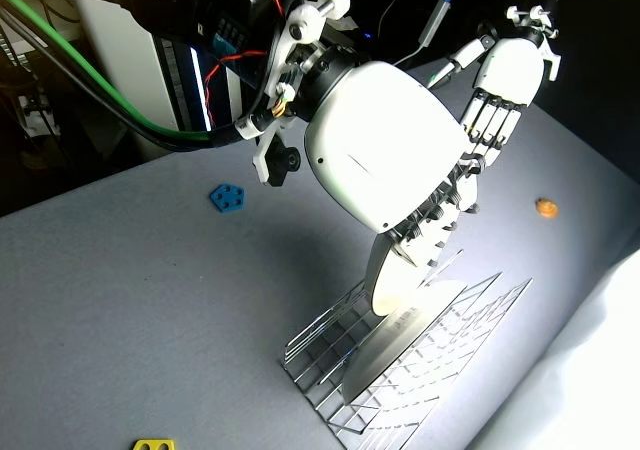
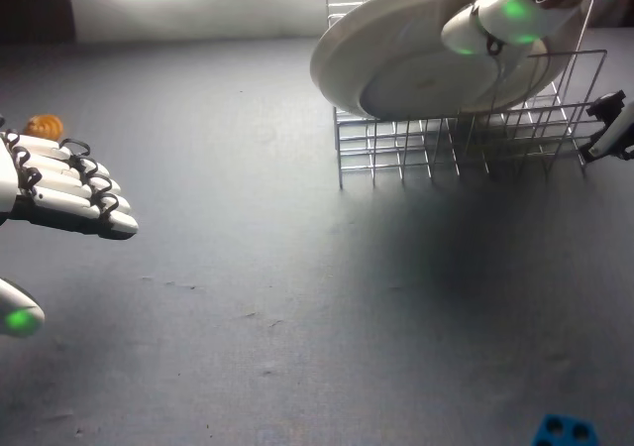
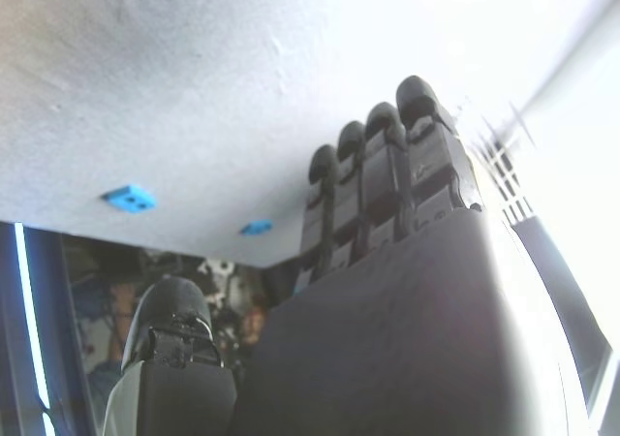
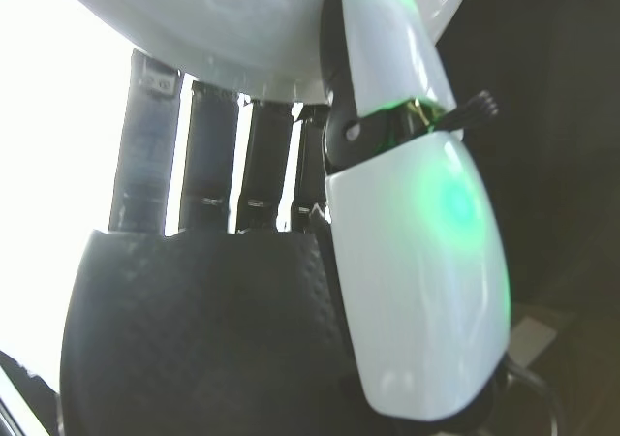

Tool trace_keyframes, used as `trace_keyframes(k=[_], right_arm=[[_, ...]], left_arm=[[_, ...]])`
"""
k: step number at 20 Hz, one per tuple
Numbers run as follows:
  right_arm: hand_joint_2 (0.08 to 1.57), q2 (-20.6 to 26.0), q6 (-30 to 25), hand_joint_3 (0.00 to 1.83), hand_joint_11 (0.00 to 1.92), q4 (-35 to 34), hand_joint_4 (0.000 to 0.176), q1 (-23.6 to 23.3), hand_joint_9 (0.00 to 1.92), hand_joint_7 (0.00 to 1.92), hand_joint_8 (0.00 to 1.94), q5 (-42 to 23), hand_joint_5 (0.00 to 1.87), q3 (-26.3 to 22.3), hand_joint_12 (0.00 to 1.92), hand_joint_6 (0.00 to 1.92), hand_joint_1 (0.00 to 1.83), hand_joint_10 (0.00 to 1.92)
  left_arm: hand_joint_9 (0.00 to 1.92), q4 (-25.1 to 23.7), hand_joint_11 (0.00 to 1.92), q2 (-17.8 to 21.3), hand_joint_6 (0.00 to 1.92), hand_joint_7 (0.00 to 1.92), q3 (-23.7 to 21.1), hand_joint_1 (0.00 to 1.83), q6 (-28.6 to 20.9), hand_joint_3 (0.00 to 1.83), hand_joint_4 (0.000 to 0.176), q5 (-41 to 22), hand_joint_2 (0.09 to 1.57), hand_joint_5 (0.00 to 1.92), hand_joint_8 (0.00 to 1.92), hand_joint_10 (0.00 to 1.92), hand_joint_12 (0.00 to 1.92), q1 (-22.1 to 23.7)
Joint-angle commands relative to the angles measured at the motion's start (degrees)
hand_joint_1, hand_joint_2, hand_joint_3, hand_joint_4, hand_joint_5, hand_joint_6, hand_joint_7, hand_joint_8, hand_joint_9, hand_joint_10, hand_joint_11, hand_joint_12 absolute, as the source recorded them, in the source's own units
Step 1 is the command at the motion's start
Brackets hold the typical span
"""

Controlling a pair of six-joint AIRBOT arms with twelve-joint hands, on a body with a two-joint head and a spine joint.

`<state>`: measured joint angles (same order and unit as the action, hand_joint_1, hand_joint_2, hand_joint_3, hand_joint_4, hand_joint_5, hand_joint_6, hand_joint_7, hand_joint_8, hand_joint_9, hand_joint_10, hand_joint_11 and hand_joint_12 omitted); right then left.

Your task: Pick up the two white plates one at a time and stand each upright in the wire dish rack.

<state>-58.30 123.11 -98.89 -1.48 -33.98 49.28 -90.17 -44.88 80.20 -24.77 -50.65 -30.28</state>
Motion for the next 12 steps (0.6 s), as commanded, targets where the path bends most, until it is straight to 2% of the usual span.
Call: trace_keyframes(k=[1,8,10,12], right_arm=[[1.12,0.32,-0.69,0.00,0.72,3.69,0.000,-0.20,0.88,0.99,0.92,0.83,0.90,0.22,0.98,1.16,1.37,1.14],[1.12,0.31,-1.43,0.00,0.73,3.69,0.000,1.05,0.90,0.99,0.91,2.29,0.89,2.77,0.97,1.16,1.37,1.13],[1.13,0.30,-1.68,0.00,0.72,3.69,0.000,1.35,0.87,0.95,0.97,2.99,0.88,3.26,0.99,1.19,1.36,1.17],[1.13,0.27,-1.92,0.00,0.71,3.70,0.000,1.86,0.87,0.96,0.96,4.13,0.89,3.52,0.99,1.17,1.37,1.17]], left_arm=[[0.12,3.17,0.00,0.16,0.00,0.14,0.00,0.00,-0.17,0.00,0.000,-1.17,1.13,0.15,0.00,0.00,0.24,0.44],[0.09,3.16,0.00,0.12,0.00,0.12,-0.28,0.00,-0.17,0.00,0.000,-1.17,1.14,0.15,0.01,0.00,0.15,0.40],[0.12,3.16,0.00,0.04,0.00,0.15,-0.29,0.00,-0.17,0.00,0.000,-1.16,1.13,0.17,0.00,0.01,0.23,0.40],[0.11,3.16,0.00,0.02,0.00,0.13,-0.42,0.00,-0.17,0.00,0.000,-1.16,1.14,0.16,0.00,0.00,0.20,0.41]])
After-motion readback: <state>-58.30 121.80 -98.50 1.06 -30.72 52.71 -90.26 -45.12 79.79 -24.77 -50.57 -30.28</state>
